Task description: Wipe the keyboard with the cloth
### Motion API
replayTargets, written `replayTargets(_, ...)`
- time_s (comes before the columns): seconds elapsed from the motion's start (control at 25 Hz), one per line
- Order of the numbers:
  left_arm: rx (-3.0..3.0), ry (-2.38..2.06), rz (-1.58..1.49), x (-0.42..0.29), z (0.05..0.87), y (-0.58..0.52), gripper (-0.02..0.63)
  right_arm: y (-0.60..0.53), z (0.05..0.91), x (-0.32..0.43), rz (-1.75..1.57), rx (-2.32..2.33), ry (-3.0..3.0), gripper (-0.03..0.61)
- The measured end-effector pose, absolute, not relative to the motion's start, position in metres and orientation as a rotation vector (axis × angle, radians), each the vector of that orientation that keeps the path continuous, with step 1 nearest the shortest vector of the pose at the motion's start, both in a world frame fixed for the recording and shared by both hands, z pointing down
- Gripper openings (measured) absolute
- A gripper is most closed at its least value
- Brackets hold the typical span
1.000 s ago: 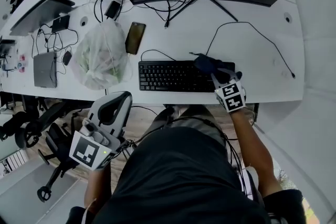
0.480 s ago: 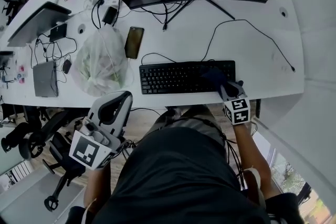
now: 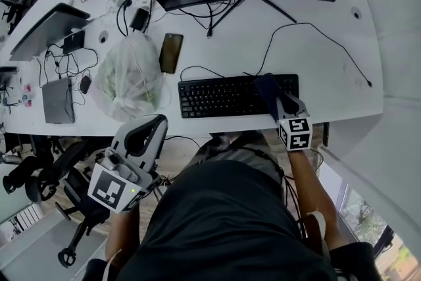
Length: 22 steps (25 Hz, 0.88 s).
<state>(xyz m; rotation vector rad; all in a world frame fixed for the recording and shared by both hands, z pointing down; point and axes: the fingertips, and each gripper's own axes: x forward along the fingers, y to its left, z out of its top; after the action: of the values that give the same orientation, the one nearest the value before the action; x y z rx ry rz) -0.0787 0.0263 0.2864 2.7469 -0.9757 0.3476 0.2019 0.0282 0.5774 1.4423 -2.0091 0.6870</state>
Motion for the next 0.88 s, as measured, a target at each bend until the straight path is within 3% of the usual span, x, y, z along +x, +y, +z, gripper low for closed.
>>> replayTargets(0.08,2.731,-0.984,0.361,-0.085,0.293,0.031,0.003,0.021,0.586,0.185,0.702,1.413,-2.016,0.044)
replayTargets(0.28,2.704,-0.979,0.33,-0.089,0.292,0.037,0.003,0.06,0.609,0.028,0.536,0.8,-2.214,0.043)
replayTargets(0.56,2.671,-1.066,0.352,-0.127,0.302,0.044,0.003,-0.023,0.601,0.147,0.592,1.363,-1.943,0.028)
replayTargets(0.76,2.673,-1.027,0.333,-0.122,0.305,0.046,0.003,0.032,0.613,0.026,0.426,0.901,-2.146,0.009)
replayTargets(0.88,2.697,-0.998,0.304,-0.116,0.299,0.043,0.003,0.006,0.616,0.057,0.337,0.95,-2.059,0.009)
